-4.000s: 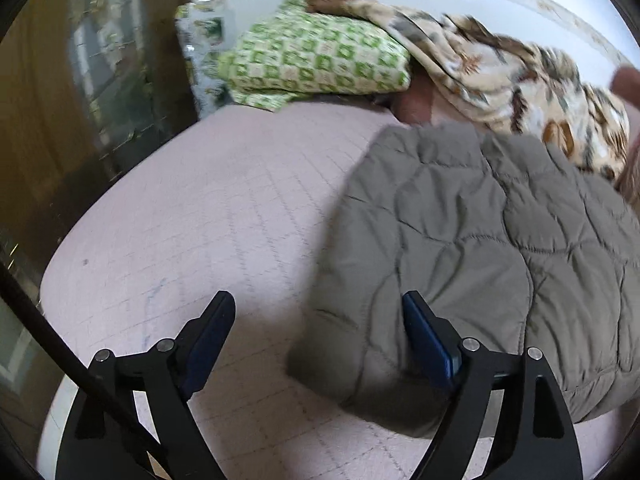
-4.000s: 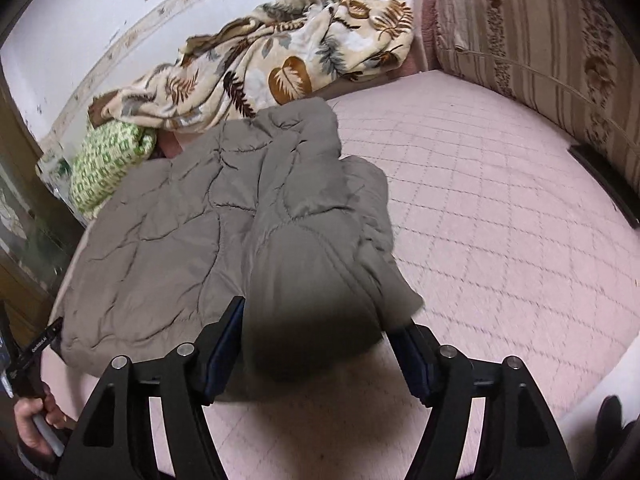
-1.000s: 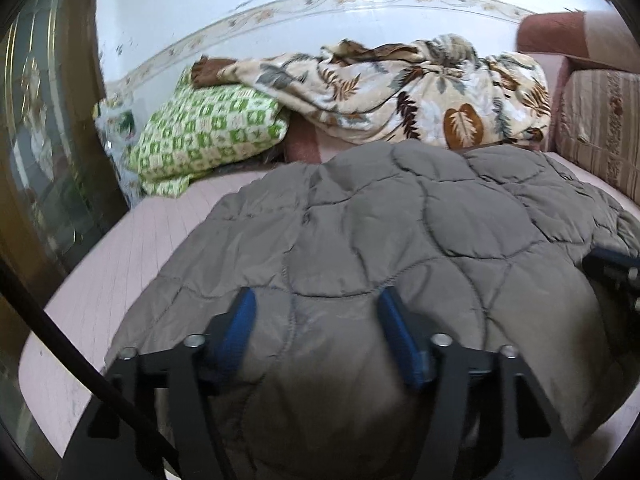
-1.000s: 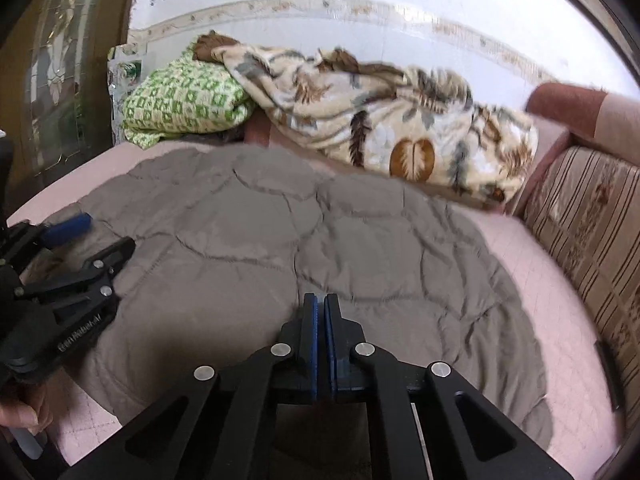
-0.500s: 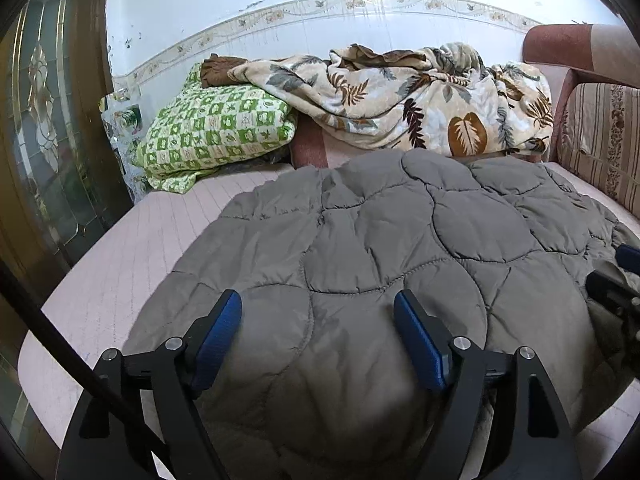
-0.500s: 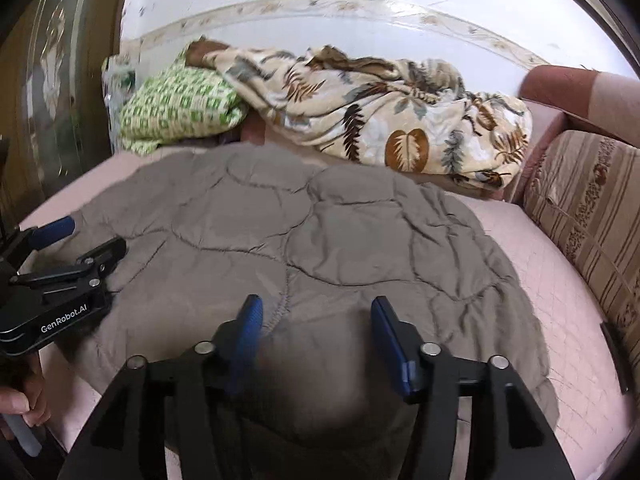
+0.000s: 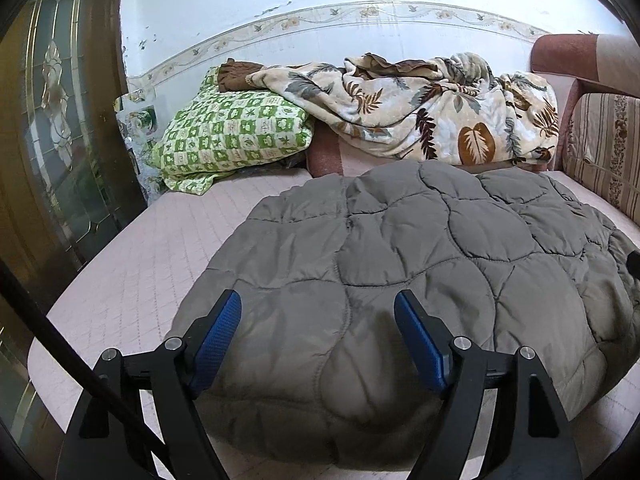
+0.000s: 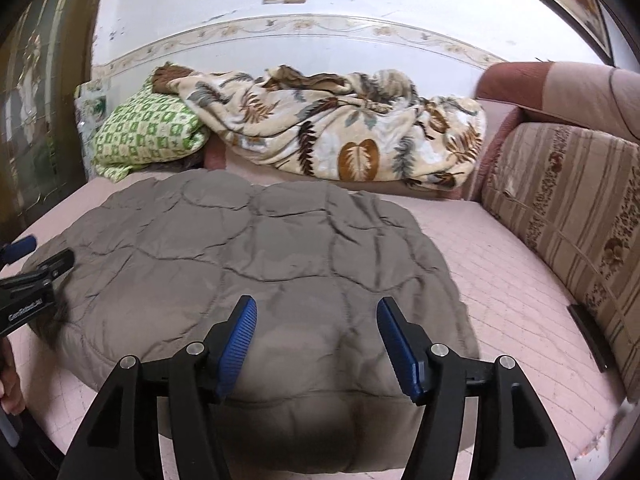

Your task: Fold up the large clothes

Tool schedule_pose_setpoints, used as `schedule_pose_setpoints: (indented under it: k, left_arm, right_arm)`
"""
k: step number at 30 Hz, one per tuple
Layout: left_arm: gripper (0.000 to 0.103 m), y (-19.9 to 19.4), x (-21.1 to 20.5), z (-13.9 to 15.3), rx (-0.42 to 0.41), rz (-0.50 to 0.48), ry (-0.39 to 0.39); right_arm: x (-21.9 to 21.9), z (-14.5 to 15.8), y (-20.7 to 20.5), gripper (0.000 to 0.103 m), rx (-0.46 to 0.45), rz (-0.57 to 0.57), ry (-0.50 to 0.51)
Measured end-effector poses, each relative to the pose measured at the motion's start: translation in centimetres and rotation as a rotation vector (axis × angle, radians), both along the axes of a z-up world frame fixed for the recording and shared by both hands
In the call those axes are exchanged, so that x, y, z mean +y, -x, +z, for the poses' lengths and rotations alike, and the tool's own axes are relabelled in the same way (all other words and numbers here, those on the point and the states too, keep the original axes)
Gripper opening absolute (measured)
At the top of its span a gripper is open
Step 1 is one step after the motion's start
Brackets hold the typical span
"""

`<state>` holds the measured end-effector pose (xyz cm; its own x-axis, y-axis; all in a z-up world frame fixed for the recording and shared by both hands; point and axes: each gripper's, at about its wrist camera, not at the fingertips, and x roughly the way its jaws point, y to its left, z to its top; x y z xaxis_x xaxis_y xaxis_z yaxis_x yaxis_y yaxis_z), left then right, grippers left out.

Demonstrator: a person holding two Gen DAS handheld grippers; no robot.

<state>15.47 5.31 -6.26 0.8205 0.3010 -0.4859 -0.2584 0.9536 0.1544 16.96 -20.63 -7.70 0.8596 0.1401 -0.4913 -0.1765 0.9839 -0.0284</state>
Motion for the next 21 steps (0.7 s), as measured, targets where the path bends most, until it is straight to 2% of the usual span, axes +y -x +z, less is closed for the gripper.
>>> schedule_pose_setpoints:
  k: [5, 21]
  left_arm:
    - [0.078, 0.4, 0.7, 0.0, 0.013, 0.014, 0.013]
    - [0.079, 0.9, 1.7, 0.7, 0.002, 0.011, 0.061]
  right_arm:
    - [-0.8, 0.3, 0.1, 0.07, 0.003, -0.026, -0.025]
    - [2.1, 0.1, 1.4, 0.075, -0.028, 0.019, 0.034]
